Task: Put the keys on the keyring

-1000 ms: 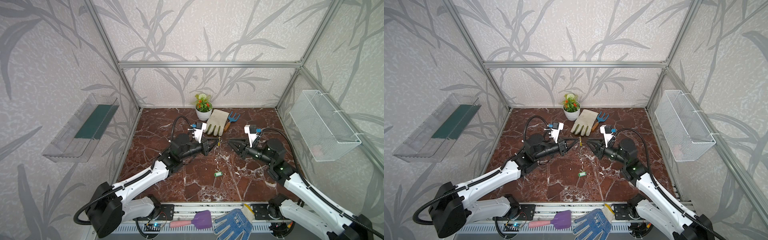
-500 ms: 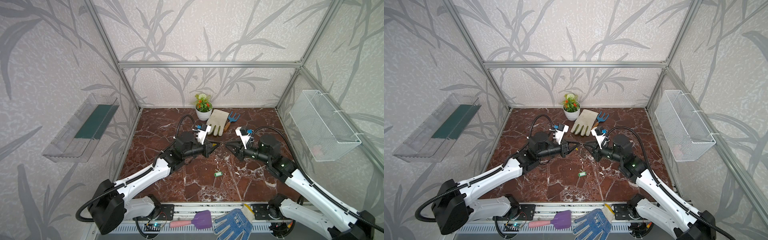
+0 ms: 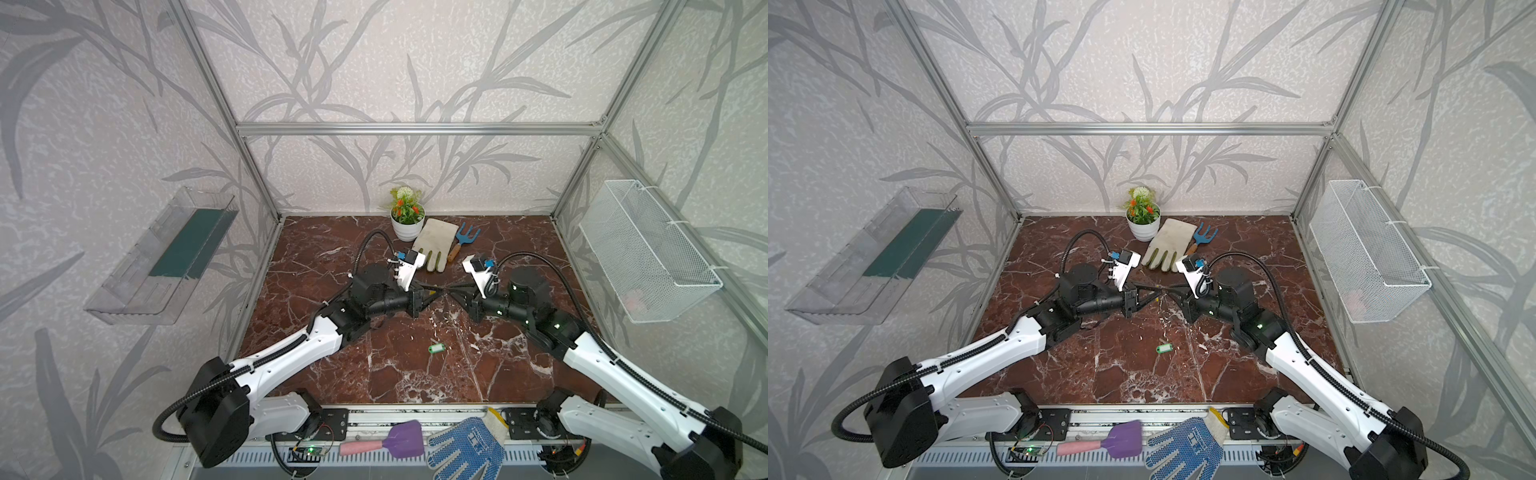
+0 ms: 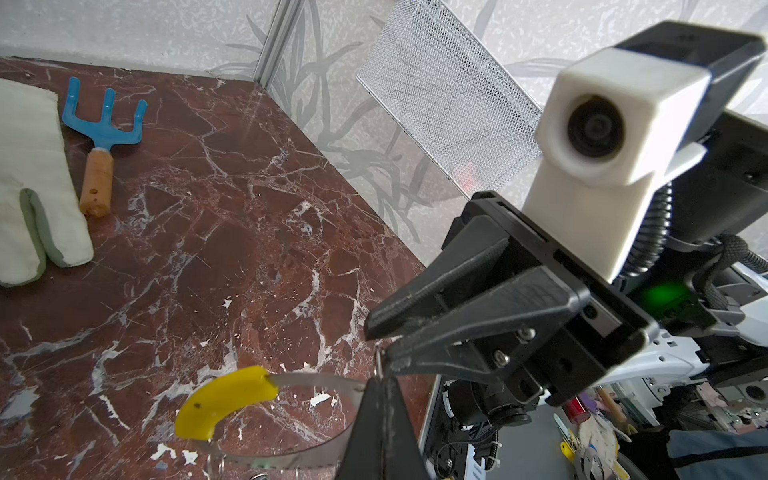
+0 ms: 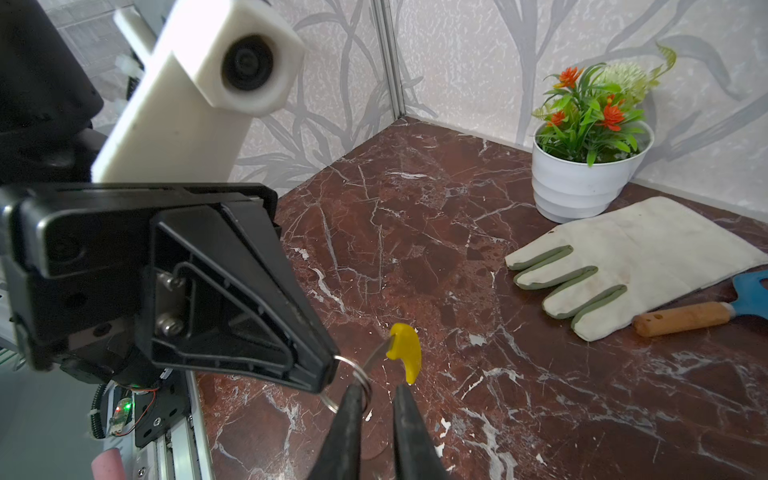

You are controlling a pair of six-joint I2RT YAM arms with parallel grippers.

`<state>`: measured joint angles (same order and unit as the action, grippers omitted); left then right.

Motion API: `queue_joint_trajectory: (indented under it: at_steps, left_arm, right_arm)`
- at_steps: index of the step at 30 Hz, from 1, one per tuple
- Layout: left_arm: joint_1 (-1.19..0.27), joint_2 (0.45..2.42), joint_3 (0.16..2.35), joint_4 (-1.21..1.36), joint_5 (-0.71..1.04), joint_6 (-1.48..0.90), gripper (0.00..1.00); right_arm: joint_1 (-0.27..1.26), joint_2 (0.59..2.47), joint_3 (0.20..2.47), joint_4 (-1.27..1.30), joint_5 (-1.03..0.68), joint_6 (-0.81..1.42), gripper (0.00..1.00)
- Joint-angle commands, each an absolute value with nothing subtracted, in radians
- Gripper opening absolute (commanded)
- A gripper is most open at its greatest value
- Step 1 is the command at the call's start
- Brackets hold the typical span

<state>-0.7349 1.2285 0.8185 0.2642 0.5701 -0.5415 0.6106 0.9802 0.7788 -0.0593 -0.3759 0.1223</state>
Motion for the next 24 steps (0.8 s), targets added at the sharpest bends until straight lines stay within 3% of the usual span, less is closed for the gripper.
queue_joint_trajectory:
  at_steps: [1, 16, 18, 21, 24]
  left_arm:
    - [-0.745, 1.223, 0.859, 0.306, 0.607, -0.533, 0.0]
    - [-0.748, 1.228, 0.861, 0.308, 0.606, -0.528, 0.0]
    - [-0.748, 1.225, 0.86, 0.308, 0.606, -0.527, 0.0]
    - [-0.749, 1.22, 0.858, 0.308, 0.601, -0.525, 0.0]
    - [-0.75, 1.218, 0.854, 0.307, 0.592, -0.524, 0.0]
  right_arm:
    - [0.616, 0.989, 0.821, -0.063, -0.389, 0.114, 0.17]
    - [0.631, 0.999, 0.816, -0.032, -0.452, 0.132, 0.19]
    - [0.63, 0.997, 0.816, -0.03, -0.465, 0.135, 0.17]
    - [0.63, 0.99, 0.812, -0.024, -0.476, 0.142, 0.02]
    - [0.631, 0.974, 0.806, -0.025, -0.465, 0.141, 0.0]
